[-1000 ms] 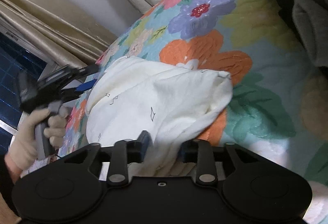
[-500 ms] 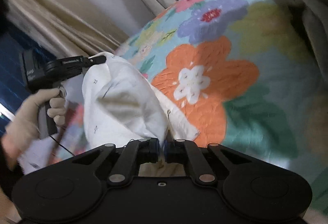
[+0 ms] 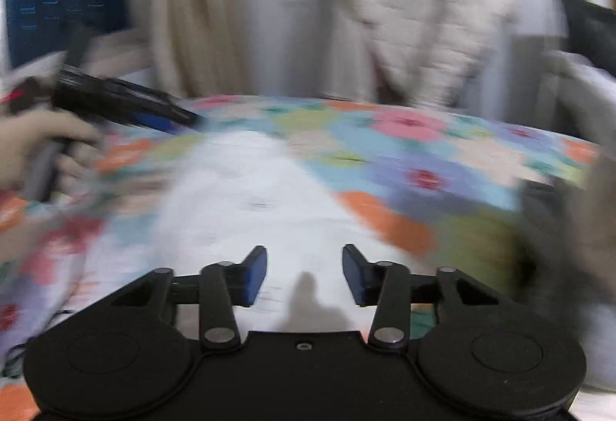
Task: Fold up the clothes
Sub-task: 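Open both grippers and pull them back from the folded garment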
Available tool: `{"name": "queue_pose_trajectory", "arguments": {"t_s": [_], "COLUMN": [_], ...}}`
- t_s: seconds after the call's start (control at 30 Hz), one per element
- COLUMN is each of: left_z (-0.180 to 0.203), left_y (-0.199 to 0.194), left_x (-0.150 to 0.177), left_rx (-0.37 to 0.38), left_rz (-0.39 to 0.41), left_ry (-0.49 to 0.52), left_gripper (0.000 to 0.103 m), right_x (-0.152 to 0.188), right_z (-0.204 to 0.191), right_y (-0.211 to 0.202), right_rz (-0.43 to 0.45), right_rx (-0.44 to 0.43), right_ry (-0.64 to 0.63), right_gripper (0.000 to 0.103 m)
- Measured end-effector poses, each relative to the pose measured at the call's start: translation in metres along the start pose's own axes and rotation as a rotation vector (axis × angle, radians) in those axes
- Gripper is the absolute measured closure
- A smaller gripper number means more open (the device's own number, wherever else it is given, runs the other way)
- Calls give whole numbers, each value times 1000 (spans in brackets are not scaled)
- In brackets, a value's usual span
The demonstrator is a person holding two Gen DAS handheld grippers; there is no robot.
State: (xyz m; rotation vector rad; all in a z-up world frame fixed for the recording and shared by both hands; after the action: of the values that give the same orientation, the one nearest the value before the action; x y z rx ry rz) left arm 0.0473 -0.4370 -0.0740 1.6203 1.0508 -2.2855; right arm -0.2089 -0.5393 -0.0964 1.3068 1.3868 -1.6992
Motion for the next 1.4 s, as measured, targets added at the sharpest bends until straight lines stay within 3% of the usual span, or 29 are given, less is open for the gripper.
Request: {"name": "queue_pose_trajectory", "arguments": {"t_s": [0.07, 0.13, 0.2, 0.27, 0.37, 0.43, 0.5, 0.57, 0.63, 0.67, 0.7, 0.73, 0.77, 0.83, 0.9, 0.97, 1.07, 1.13, 1.2, 1.3, 1.4], "left_z": [5, 12, 15, 6, -12, -19, -27, -32, -22, -15, -4, 8, 20, 42, 57, 64, 65, 54, 40, 22, 7], "left_y": [6, 16, 27, 39, 53, 57, 55, 42, 20, 7, -6, -18, -30, -53, -67, -73, -79, -76, -66, -45, -28], "left_x": [21, 40, 51, 49, 37, 29, 23, 18, 17, 18, 21, 24, 30, 46, 65, 78, 89, 88, 89, 99, 117], "left_rx": [44, 51, 20, -27, -104, -218, -269, -252, -202, -176, -147, -116, -89, -45, -5, 41, 144, 255, 318, 361, 334], "left_rz": [-71, -125, -154, -166, -160, -143, -126, -97, -51, -28, -6, 16, 35, 62, 29, -26, -106, -157, -187, -200, -160], "left_ry": [39, 110, 185, 176, 155, 253, 267, 197, 177, 192, 245, 304, 368, 512, 590, 585, 404, 67, -239, -546, -766], "left_gripper": [79, 81, 92, 97, 103, 103, 103, 99, 98, 95, 91, 81, 63, 42, 41, 41, 41, 41, 41, 40, 38], "right_x": [8, 16, 25, 30, 35, 39, 34, 28, 16, 10, 7, 3, 2, -1, -7, -14, -23, -28, -36, -48, -57], "right_z": [-13, -25, -37, -31, -20, -24, -26, -29, -35, -37, -40, -42, -43, -43, -33, -24, -8, 9, 29, 49, 54], "right_y": [12, 24, 35, 37, 32, 29, 22, 15, 9, 7, 5, 5, 8, 16, 26, 31, 40, 52, 62, 74, 90], "right_rz": [-44, -88, -132, -164, -187, -206, -187, -155, -82, -42, -8, 20, 32, 39, 50, 65, 74, 39, 15, -15, -48], "right_rx": [-43, -87, -130, -136, -137, -131, -128, -124, -119, -122, -124, -121, -112, -96, -85, -82, -80, -110, -137, -176, -182], "right_ry": [-31, -62, -93, -61, -3, -39, -77, -121, -162, -172, -180, -196, -224, -277, -256, -210, -154, -50, 91, 236, 187], "right_gripper": [54, 55, 58, 58, 58, 58, 58, 56, 55, 49, 46, 43, 42, 42, 42, 41, 39, 38, 38, 37, 37]}}
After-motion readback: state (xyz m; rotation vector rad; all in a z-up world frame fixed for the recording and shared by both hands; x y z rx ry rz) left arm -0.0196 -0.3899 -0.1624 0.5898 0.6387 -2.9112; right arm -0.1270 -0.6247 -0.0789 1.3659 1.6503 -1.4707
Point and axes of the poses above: each gripper's, at about its wrist camera, not at the fingertips, and y roughly the way its jaws point, z to its right, x to its underside, the point moved 6 cm from there along y, roughly the way its jaws point, and after that the axes turned 12 degrees about z, right-handed, at the moved point
